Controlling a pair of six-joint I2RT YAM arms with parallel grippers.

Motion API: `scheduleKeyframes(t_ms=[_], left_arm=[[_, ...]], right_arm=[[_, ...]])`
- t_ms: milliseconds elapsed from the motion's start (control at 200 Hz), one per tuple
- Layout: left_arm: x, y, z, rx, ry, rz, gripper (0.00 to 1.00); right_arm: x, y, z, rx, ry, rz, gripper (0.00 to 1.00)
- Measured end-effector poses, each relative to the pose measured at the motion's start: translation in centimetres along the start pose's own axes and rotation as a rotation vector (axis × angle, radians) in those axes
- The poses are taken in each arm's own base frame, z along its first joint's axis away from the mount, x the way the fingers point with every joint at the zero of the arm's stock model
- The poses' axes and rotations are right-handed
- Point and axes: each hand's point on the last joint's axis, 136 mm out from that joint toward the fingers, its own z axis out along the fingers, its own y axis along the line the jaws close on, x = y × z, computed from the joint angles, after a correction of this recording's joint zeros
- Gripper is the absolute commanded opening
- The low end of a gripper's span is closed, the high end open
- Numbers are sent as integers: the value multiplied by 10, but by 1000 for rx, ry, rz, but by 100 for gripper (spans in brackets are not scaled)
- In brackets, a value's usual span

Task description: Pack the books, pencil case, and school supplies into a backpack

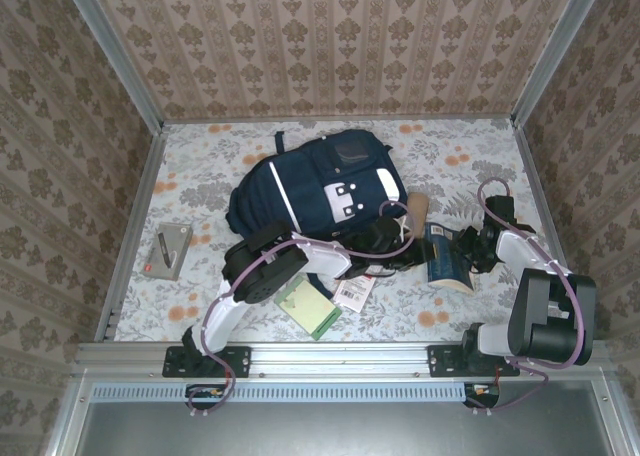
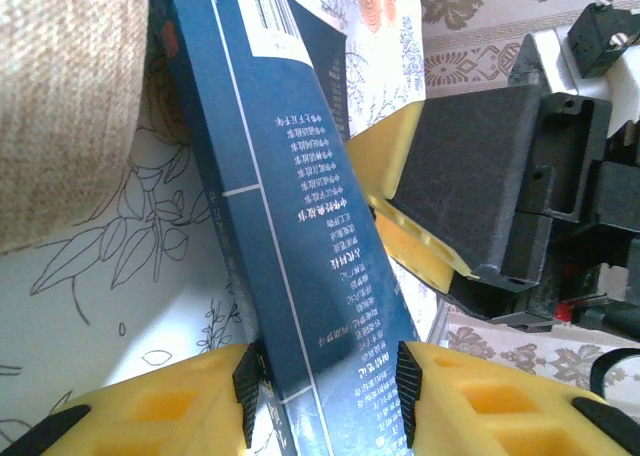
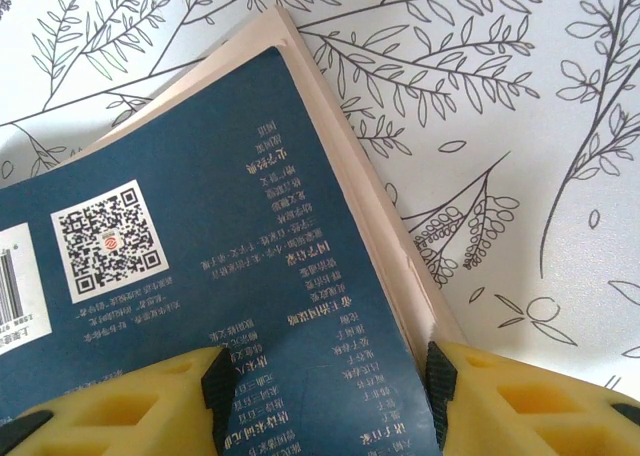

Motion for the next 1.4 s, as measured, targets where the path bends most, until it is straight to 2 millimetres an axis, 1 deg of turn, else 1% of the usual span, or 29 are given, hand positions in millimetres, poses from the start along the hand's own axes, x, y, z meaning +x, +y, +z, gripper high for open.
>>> scheduleKeyframes(t_ms=[85,165,245,345,390,430,500,560,685,805,890,995,1060,1150,1270,1335,1400], left_arm=[[-3,-4,-1,21,-7,1,45],[-9,-17,-2,73,-27,0,44],[-11,-27,-3,117,-36,6,43],[-11,-31,-3,135,-35,7,44],[-11,-32,-3,137,-32,7,40],[-10,-31,-3,132,-26,3,36],[-10,-25,-1,101,-11,-9,33],[-8,-20,0,72,3,-20,26],[-6,-4,0,6,25,-48,18],[-6,5,-2,-27,35,-53,0],[-6,9,-3,-40,42,-45,0],[-7,10,-5,-52,46,-35,0],[-12,3,-9,-40,39,-22,0],[-25,-18,-25,-15,11,9,0],[-53,-59,-61,46,-57,55,0],[-69,-84,-84,91,-104,84,0],[-81,-101,-107,122,-147,109,0]], right_arm=[[0,0,0,0,0,3,56],[0,0,0,2,-1,8,56],[3,3,0,-14,14,4,56],[4,5,0,-23,20,7,56],[4,5,0,-24,20,7,56],[5,5,0,-25,21,8,56],[5,6,0,-25,21,10,57],[5,6,0,-25,21,10,57],[4,6,-2,-28,17,10,60],[2,9,-12,-45,-14,9,65],[-2,12,-25,-65,-57,5,69],[-8,19,-47,-97,-115,6,73],[-16,26,-63,-127,-161,2,75],[-27,38,-86,-174,-229,-12,78],[-32,57,-110,-227,-281,-53,82],[-30,69,-118,-252,-289,-89,85],[-25,82,-123,-271,-288,-131,87]])
